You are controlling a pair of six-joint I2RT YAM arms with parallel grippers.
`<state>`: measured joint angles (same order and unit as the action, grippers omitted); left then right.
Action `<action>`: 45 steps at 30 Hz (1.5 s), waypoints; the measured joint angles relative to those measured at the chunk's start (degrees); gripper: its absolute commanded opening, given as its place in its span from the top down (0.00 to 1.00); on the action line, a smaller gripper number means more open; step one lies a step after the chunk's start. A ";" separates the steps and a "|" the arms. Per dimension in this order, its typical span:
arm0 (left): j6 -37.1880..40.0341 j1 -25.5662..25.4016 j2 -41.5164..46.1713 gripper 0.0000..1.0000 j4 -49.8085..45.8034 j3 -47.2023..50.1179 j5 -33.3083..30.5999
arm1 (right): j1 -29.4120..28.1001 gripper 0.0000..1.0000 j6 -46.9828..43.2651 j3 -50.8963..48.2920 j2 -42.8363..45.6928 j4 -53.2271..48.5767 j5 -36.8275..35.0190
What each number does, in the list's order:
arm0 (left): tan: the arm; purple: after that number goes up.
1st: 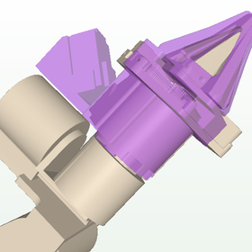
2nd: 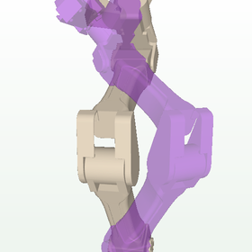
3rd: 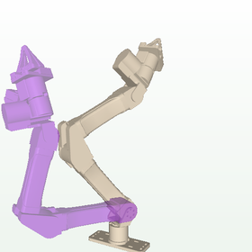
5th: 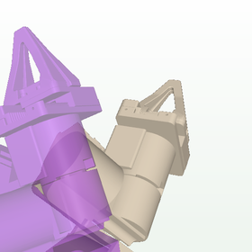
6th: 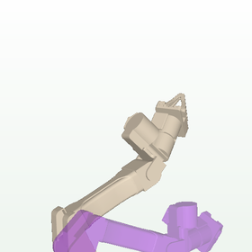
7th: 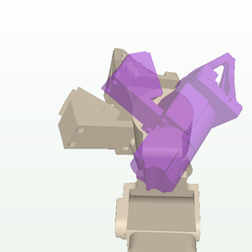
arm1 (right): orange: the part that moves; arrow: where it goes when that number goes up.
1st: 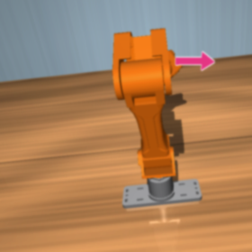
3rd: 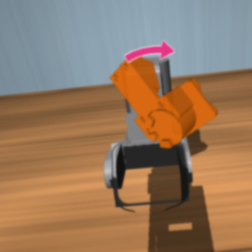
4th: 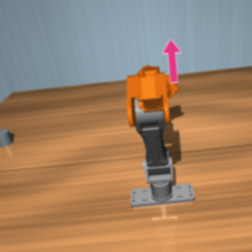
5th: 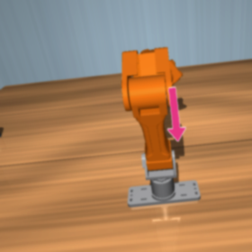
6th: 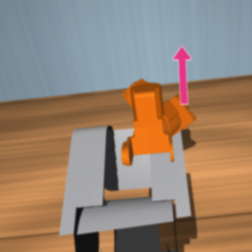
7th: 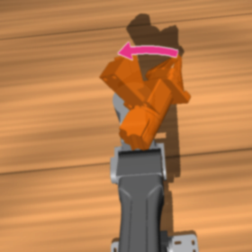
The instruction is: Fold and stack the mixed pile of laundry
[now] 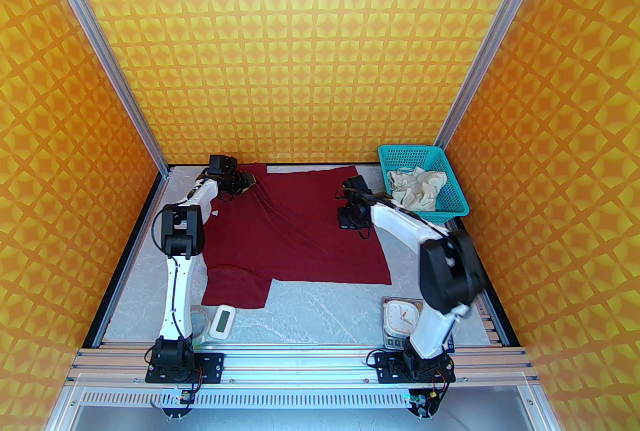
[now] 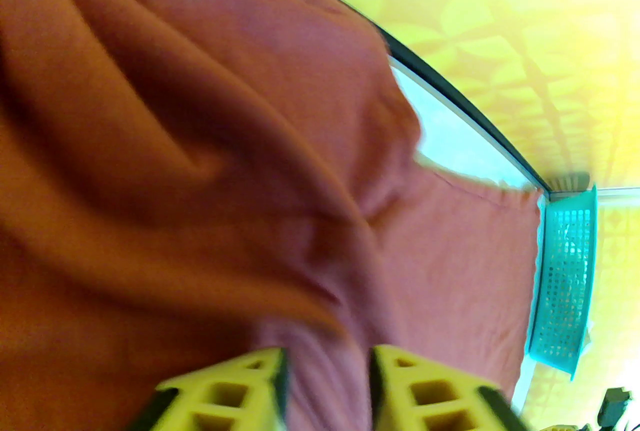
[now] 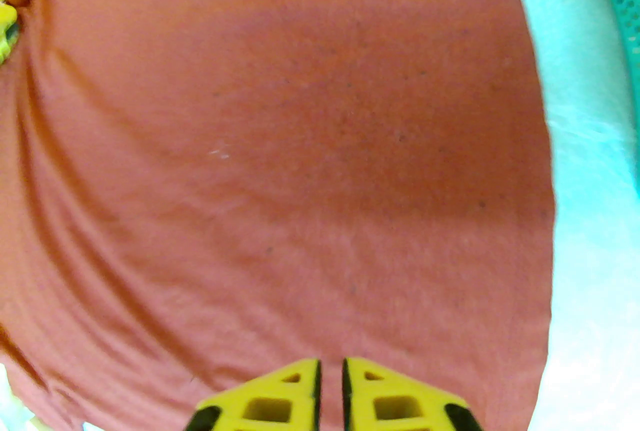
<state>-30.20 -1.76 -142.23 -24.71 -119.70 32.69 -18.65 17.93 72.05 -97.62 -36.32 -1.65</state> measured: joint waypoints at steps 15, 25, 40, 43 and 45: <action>3.93 5.88 61.79 0.35 -7.04 60.46 -17.68 | 11.76 0.57 6.99 -20.79 21.75 -1.86 7.10; 3.34 6.69 71.34 0.49 -12.55 80.35 -18.25 | 11.72 0.56 8.85 -24.26 20.70 -0.15 10.27; 3.26 1.22 67.14 0.49 -11.17 83.84 -18.29 | 11.96 0.55 11.26 -28.55 22.21 1.57 10.71; 3.26 0.94 67.10 0.51 -11.04 84.91 -19.34 | 12.76 0.55 12.22 -29.46 23.23 1.64 10.73; 3.30 0.94 67.12 0.51 -10.86 84.98 -19.76 | 13.86 0.55 13.00 -30.01 23.87 1.75 10.91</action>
<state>-26.89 -0.82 -75.11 -35.57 -34.72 12.93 -4.80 30.94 42.04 -73.76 -34.57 9.26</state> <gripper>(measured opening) 0.488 0.449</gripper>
